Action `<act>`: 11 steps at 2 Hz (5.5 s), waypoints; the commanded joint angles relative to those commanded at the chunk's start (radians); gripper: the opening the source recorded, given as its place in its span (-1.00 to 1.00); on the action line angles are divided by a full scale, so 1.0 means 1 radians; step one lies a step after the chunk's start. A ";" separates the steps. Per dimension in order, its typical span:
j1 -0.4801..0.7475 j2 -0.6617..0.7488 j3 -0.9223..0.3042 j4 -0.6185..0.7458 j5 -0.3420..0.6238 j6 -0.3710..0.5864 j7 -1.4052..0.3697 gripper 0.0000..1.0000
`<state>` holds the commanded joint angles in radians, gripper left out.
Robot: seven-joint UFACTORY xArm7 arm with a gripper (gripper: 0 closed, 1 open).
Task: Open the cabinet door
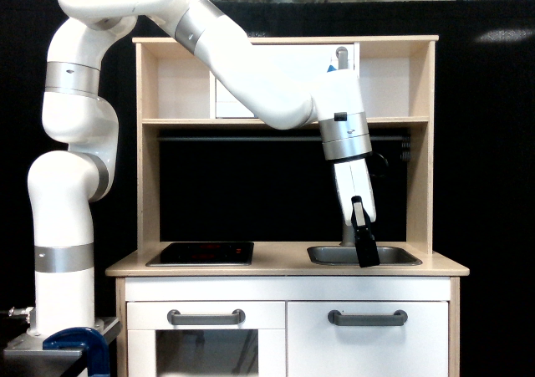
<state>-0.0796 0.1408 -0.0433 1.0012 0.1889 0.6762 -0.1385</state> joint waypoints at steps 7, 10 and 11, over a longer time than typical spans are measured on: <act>-0.229 0.187 0.102 0.189 0.407 0.357 -0.606 1.00; -0.157 0.350 0.205 0.139 0.479 0.089 -0.607 1.00; -0.139 0.398 0.242 0.136 0.497 0.018 -0.601 1.00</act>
<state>-0.2182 0.5384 0.1984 1.1370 0.6857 0.6942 -0.7393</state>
